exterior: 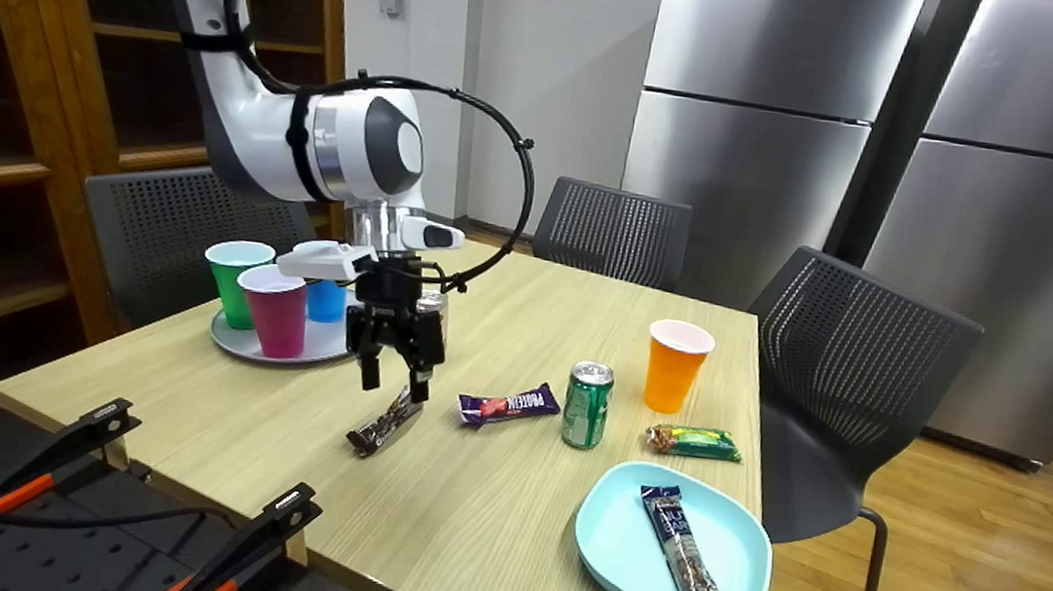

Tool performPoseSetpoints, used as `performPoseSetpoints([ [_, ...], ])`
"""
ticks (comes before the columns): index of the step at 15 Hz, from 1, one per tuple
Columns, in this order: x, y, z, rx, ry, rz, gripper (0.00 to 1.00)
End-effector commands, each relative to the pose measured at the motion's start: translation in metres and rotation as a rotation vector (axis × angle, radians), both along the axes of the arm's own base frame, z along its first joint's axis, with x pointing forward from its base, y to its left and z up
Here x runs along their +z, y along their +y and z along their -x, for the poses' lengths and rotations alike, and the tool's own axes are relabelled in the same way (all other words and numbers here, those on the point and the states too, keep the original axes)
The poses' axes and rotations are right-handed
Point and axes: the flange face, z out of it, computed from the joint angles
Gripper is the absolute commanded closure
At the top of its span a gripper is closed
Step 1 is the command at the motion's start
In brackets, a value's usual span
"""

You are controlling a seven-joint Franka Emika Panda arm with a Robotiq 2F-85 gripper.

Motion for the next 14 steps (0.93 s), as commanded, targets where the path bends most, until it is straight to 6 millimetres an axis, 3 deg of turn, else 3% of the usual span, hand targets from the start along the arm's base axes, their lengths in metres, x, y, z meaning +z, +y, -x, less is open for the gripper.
performPoseSetpoints([
  [1,-0.012,-0.002,0.001,0.046,-0.011,-0.031,0.0],
  [13,-0.042,-0.011,0.001,0.161,-0.031,-0.09,0.0],
  [14,-0.042,-0.011,0.002,0.165,-0.033,-0.092,0.25],
])
